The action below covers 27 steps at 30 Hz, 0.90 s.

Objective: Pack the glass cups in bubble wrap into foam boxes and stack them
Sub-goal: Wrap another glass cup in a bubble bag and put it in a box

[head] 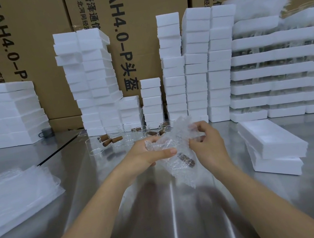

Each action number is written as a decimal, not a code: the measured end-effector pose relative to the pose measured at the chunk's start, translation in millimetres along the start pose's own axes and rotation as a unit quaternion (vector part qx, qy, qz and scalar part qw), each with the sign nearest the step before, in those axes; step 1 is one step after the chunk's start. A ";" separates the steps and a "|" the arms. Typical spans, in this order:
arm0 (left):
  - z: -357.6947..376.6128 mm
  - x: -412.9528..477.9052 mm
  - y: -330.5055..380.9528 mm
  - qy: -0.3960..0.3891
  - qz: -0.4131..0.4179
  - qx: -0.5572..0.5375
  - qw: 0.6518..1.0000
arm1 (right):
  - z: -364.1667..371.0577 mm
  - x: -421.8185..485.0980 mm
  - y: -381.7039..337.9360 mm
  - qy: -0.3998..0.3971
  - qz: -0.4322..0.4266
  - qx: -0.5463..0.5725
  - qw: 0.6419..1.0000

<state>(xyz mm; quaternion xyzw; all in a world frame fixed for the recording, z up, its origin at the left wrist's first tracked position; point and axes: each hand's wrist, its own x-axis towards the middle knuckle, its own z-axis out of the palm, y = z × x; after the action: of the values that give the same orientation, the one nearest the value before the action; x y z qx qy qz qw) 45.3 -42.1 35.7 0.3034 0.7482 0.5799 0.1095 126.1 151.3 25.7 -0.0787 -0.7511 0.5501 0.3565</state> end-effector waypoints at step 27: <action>6.4 -0.4 7.5 -0.014 -0.004 -0.164 0.986 | -7.9 2.5 -21.4 -0.179 0.113 0.279 0.936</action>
<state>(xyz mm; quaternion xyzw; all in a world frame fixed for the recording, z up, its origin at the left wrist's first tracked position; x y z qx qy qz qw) 51.3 -36.2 40.7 0.2866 0.6428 0.6898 0.1698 135.0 150.5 46.8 0.0397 -0.6047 0.7794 0.1590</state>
